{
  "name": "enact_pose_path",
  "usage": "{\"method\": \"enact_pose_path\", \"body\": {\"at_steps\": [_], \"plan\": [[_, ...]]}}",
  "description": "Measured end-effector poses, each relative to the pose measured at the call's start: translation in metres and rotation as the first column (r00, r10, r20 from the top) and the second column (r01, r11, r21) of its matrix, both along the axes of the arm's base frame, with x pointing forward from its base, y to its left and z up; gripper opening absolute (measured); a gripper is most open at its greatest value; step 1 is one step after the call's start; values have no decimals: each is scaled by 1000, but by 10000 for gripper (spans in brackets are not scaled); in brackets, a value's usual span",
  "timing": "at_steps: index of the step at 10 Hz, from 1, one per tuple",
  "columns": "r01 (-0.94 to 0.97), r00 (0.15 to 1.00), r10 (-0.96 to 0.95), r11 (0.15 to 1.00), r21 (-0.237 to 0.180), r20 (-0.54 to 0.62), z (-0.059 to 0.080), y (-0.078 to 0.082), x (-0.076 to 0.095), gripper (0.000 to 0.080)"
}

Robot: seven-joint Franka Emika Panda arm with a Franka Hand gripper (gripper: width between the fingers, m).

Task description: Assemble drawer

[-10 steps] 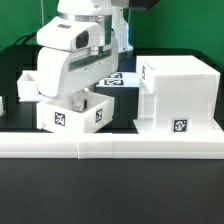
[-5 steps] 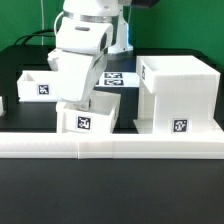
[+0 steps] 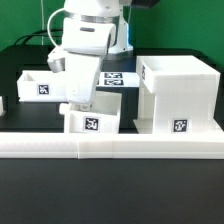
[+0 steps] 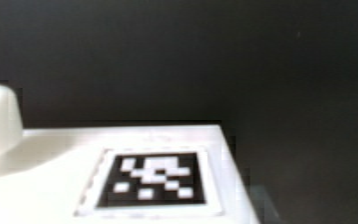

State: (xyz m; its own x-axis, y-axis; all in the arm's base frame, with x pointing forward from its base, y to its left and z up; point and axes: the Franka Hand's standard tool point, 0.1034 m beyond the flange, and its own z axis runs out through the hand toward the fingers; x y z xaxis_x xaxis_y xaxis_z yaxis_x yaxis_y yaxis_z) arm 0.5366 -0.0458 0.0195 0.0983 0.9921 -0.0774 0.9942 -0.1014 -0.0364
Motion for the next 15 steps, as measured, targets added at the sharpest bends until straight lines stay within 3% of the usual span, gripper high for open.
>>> {"method": "enact_pose_path", "body": {"at_steps": [5, 8, 15], "plan": [[18, 1000, -18, 1000, 1, 2, 0, 0, 1, 42], [8, 1000, -8, 1000, 6, -31, 4, 18, 13, 42], [-3, 1000, 3, 1000, 8, -9, -2, 20, 13, 42]]}}
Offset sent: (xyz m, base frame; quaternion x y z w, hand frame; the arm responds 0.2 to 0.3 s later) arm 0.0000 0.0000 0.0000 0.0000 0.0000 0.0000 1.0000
